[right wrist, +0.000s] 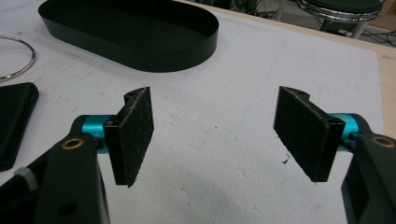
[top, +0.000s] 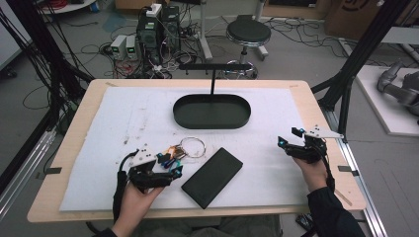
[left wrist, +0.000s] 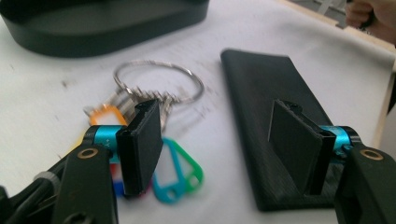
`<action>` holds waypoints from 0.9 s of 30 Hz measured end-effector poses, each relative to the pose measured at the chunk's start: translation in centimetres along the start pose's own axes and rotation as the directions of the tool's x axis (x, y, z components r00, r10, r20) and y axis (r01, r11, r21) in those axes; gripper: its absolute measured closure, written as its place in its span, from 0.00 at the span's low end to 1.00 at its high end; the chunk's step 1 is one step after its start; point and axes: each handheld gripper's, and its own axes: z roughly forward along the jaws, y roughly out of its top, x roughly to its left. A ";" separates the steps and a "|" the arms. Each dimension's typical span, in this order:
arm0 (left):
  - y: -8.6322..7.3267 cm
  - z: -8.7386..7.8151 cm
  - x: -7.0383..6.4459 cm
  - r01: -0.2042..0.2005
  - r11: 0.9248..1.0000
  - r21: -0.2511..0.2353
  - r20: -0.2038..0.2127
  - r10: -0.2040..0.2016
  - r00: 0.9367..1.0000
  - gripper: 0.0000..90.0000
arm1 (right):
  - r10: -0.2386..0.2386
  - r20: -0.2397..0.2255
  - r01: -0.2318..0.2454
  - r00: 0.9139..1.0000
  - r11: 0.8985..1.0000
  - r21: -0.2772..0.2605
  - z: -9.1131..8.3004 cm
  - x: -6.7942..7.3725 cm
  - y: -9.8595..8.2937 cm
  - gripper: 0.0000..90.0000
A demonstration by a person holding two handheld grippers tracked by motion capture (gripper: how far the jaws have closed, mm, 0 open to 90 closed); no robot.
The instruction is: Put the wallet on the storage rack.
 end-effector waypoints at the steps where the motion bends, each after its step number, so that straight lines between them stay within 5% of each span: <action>1: -0.3 0.0 -0.3 0.011 1.000 0.009 0.011 -0.011 1.000 0.39 | -0.002 0.002 0.002 1.000 1.000 -0.001 0.0 0.0 0.0 0.32; 6: -1.5 0.5 -0.9 0.111 0.992 0.063 0.072 -0.116 0.991 0.45 | -0.002 0.008 0.002 1.000 1.000 -0.001 0.0 0.1 0.0 0.32; 17: -2.1 1.9 -1.4 0.129 0.975 0.180 0.046 -0.139 0.989 0.54 | -0.008 0.018 0.008 1.000 1.000 0.000 0.0 0.0 0.0 0.32; 27: -2.3 2.2 -1.3 0.207 0.956 0.207 0.102 -0.232 0.968 0.69 | -0.020 0.022 0.020 1.000 1.000 0.006 0.2 0.1 0.0 0.32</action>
